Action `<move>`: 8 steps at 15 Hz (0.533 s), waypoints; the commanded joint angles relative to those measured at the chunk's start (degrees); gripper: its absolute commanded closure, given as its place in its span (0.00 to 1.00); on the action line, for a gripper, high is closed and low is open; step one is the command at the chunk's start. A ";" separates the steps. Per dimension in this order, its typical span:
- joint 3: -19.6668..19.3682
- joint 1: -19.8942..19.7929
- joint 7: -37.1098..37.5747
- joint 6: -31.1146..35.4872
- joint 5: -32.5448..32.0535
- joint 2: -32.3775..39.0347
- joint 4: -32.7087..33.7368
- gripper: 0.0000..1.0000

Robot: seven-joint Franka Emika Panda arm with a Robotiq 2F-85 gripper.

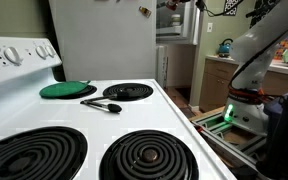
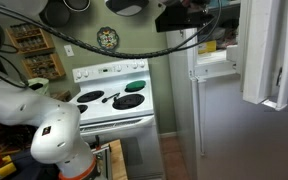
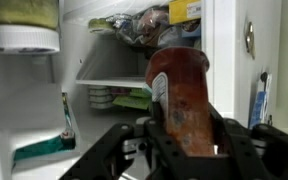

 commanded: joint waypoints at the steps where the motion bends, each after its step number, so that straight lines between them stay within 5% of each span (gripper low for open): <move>1: -0.22 -2.00 -1.20 -5.30 0.12 -0.62 4.05 0.81; 8: 0.05 -2.24 -4.46 -5.51 8.14 1.60 11.62 0.81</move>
